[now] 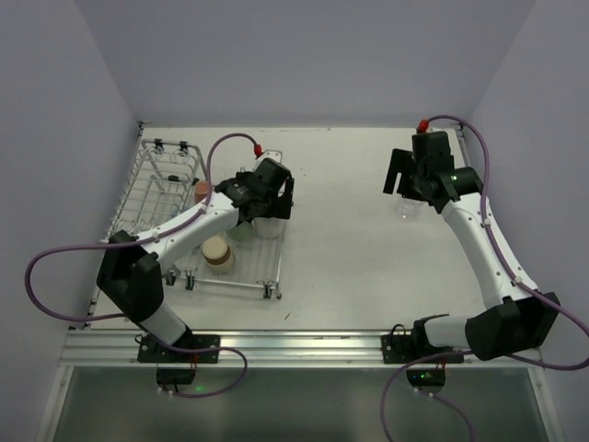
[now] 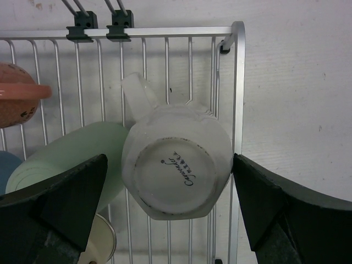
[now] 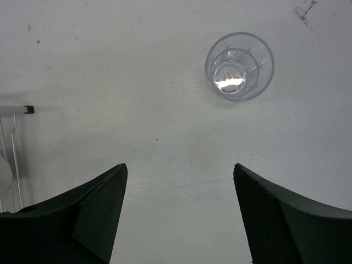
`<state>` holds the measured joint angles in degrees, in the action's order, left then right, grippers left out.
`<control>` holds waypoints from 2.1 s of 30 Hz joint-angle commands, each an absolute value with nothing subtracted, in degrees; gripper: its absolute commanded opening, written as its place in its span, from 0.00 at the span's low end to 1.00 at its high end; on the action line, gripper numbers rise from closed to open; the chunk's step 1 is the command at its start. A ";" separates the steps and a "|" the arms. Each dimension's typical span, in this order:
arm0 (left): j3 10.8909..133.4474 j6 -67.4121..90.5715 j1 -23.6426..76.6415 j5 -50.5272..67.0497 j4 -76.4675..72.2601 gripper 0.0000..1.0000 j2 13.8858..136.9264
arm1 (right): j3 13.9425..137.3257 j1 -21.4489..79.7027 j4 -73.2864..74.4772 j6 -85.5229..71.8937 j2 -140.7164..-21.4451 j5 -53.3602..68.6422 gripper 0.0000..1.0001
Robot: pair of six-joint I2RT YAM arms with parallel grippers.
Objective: Unload the cups from the dish rack
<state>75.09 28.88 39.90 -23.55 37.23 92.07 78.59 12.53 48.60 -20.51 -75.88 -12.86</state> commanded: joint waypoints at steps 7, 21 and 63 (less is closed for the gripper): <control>74.97 28.13 37.79 -20.22 34.10 0.96 94.13 | 76.73 12.74 46.14 -20.21 -73.56 -11.60 0.80; 73.83 28.12 37.79 -18.81 33.40 0.60 95.10 | 75.85 12.74 45.88 -20.57 -73.30 -10.55 0.80; 39.73 35.42 37.88 42.09 -30.31 0.00 39.46 | 51.70 14.59 -22.21 -49.27 -57.57 67.67 0.72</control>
